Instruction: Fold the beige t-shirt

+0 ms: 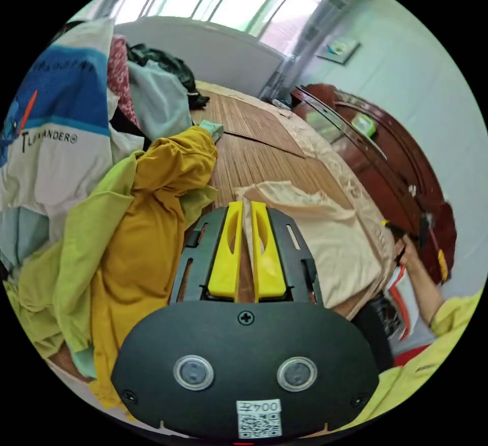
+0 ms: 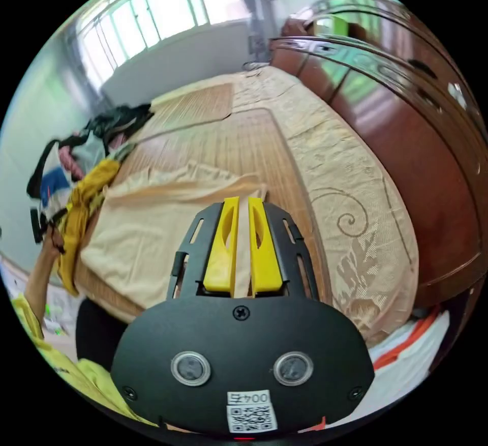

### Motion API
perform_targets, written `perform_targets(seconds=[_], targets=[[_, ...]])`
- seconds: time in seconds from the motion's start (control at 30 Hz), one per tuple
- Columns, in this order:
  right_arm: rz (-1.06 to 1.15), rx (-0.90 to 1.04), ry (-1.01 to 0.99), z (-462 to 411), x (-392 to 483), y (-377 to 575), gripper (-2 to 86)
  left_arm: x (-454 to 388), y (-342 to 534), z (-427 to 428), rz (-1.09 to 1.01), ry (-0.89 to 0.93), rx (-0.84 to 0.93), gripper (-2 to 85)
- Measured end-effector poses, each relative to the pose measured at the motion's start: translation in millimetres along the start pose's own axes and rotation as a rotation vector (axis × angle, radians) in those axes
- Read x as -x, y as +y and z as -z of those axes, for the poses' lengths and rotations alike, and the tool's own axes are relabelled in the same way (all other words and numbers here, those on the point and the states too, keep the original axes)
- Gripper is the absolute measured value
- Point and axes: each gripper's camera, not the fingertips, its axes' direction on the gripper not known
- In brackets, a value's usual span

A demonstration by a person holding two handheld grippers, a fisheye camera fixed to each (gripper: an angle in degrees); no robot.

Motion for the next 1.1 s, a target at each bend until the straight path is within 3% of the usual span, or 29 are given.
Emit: perform_targets(seconds=[0.1, 0.27, 0.7, 0.8, 0.97, 1.1], targets=[[0.112, 0.085, -0.011, -16, 66, 75, 5.2, -40, 85, 12, -0.154, -0.024, 0.018, 4.4], [0.113, 0.179, -0.038, -81, 138, 185, 5.1, -63, 168, -6, -0.194, -0.022, 0.101, 7.4], [0.162, 0.18, 0.208, -150, 201, 245, 2.6, -122, 221, -55, -0.31, -0.091, 0.146, 10.5], [0.147, 0.183, 0.138, -145, 188, 249, 2.3, -125, 224, -55, -0.291, -0.073, 0.122, 10.9], [0.036, 0.311, -0.141, -129, 132, 267, 6.4, -131, 232, -66, -0.321, -0.058, 0.16, 9.7], [-0.08, 0.241, -0.246, -103, 90, 284, 9.3, -135, 236, -65, -0.318, -0.037, 0.144, 9.3]])
